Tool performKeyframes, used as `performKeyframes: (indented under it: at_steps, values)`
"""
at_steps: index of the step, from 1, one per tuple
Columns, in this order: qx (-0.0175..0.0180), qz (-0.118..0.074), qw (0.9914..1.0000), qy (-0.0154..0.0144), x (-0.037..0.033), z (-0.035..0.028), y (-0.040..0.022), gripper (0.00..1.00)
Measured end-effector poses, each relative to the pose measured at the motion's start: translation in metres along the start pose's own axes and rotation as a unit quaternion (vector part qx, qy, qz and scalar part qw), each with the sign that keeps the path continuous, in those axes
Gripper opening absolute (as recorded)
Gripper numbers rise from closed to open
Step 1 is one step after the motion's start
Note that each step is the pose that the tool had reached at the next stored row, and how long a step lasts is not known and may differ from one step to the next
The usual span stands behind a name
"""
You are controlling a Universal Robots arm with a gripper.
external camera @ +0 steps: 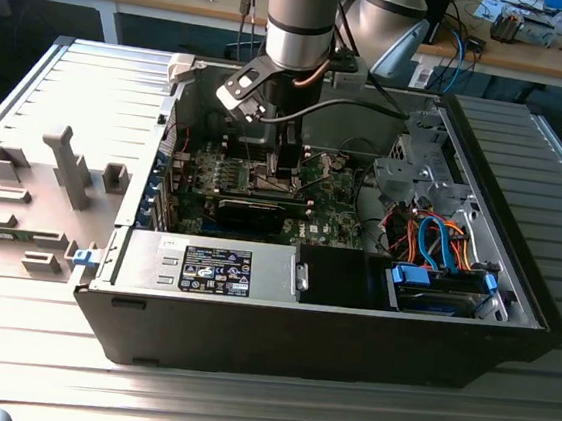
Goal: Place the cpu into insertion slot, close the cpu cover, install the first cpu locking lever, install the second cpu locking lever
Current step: 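Place the cpu into insertion slot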
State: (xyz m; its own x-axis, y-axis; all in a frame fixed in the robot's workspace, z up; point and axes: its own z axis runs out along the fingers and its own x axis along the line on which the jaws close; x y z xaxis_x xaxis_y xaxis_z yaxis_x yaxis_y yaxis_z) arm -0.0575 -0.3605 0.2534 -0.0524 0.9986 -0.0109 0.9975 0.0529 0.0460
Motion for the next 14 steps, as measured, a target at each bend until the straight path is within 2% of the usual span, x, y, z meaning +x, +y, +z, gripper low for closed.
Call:
performKeyframes:
  at_steps: [8, 14]
  values:
    - [0.0000, 0.000, 1.00000, 0.0001, 0.0012, 0.0052, -0.0016, 0.54]
    - [0.0000, 0.000, 1.00000, 0.0001, 0.0085, 0.0075, -0.0015, 0.54]
